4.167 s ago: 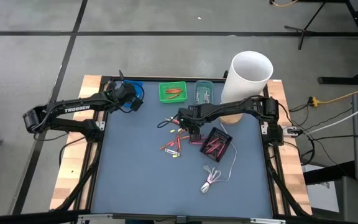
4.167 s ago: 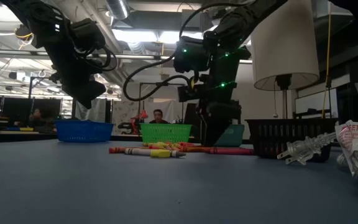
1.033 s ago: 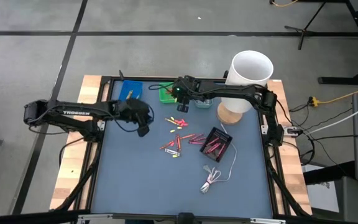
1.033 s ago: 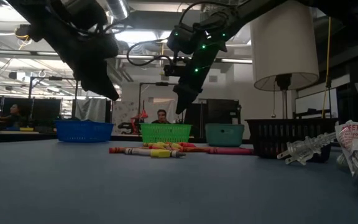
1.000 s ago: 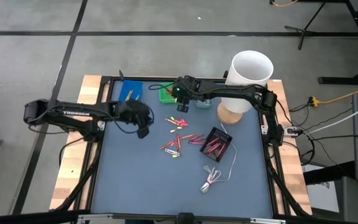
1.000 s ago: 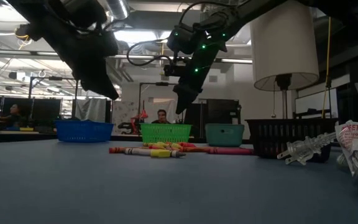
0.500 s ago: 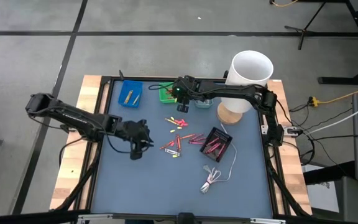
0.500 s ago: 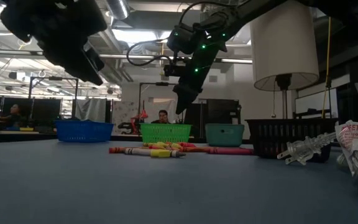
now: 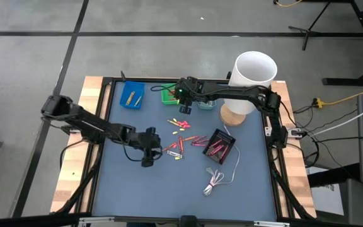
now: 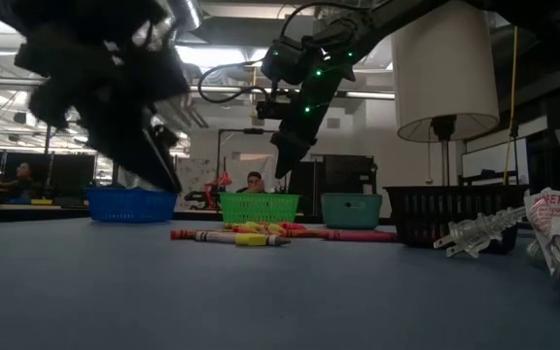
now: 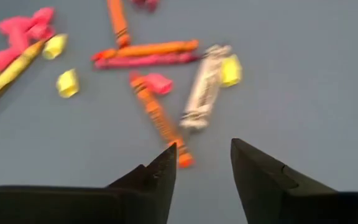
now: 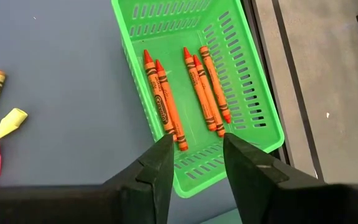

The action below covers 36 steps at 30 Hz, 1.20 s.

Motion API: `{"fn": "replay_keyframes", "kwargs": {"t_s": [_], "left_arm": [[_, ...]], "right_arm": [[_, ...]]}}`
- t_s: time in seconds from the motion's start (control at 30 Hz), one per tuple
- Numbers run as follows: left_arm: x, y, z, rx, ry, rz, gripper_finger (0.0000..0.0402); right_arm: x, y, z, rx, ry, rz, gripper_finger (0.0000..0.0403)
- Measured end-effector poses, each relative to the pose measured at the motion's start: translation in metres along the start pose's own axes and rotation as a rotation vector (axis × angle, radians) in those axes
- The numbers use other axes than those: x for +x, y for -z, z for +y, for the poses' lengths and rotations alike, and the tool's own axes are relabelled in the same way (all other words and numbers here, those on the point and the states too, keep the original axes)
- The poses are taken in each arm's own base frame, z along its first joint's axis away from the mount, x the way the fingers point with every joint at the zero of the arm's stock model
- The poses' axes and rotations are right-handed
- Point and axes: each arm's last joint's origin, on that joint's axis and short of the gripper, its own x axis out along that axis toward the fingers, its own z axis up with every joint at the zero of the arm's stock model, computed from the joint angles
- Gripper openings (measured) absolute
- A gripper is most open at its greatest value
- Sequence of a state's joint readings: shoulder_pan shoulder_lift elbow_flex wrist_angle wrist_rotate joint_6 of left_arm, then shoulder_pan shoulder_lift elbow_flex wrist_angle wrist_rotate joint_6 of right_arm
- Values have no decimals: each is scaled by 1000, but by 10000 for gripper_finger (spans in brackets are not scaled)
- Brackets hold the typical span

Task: Sort crayons
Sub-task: Put the orange crayon into the green bin

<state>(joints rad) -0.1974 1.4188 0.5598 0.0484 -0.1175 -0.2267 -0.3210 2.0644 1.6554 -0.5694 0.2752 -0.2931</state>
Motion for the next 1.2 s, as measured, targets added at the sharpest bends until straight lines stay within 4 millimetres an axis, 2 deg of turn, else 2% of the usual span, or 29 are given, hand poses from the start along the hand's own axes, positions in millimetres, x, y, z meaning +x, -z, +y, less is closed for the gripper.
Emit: {"fn": "replay_keyframes", "kwargs": {"t_s": [0.17,0.33,1.07,1.2], "left_arm": [[17,10,3,10,-117,43,141],[29,15,3,13,-117,59,141],[30,15,3,3,-111,58,141],[37,19,3,3,-112,68,141]], "right_arm": [[0,0,0,0,0,0,138],[0,0,0,0,0,0,138],[0,0,0,0,0,0,138],[0,0,0,0,0,0,138]]}}
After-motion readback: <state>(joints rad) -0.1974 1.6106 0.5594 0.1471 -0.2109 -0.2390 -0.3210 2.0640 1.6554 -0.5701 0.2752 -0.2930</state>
